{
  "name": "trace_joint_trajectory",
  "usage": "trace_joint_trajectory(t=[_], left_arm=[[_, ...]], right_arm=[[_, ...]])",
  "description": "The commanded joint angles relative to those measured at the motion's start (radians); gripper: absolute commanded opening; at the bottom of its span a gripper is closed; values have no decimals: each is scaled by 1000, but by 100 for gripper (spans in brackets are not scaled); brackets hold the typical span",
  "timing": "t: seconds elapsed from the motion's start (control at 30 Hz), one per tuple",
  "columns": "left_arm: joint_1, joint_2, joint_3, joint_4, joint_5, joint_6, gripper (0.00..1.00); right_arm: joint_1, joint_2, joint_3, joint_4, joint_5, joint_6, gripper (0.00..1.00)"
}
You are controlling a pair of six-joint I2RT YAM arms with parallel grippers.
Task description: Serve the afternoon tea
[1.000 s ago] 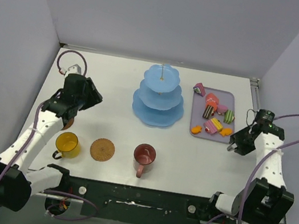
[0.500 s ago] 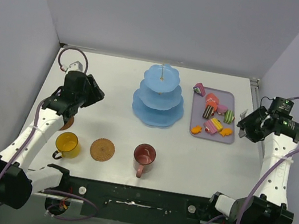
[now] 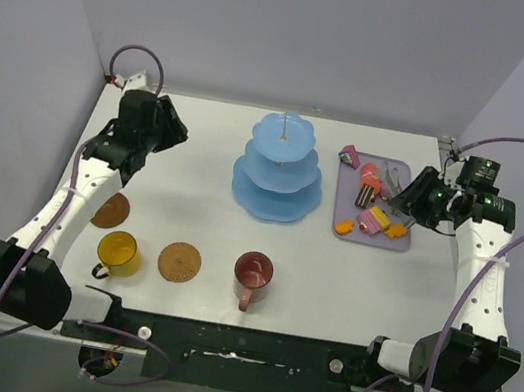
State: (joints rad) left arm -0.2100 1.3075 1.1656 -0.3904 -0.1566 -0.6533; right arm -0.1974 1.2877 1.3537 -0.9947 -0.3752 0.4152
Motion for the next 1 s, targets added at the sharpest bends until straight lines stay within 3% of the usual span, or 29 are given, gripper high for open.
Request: trace_joint_trajectory(t=[0.0,0.1,0.13,0.17,0.2,0.3,0.4,0.7,0.97], left_arm=[[14,4,81,99,-28,131,52],[1,16,43,143,-43,194,52],[-45,19,46,140,-125,236,53],[-80,17,43,146,-202,323,59],[-80,15,24,157,-179,370,60],[20,5,2,118,-100,219,61],[53,-10,-28,138,-49,158,61],[79,-4,-53,133,-16,97,61],[93,20,-7,102,-16,119,61]], right_arm=[[37,0,14,65,-19,-78,35],[78,31,45,0,111,-112,35],[91,41,60,-32,166,-113,35],[98,41,57,-41,198,-130,35],[101,35,47,-30,201,-134,35],[105,56,56,-37,189,-137,35],[107,78,78,-17,157,-129,36],[140,150,119,-27,109,-84,36],[164,142,35,-29,145,-58,38]])
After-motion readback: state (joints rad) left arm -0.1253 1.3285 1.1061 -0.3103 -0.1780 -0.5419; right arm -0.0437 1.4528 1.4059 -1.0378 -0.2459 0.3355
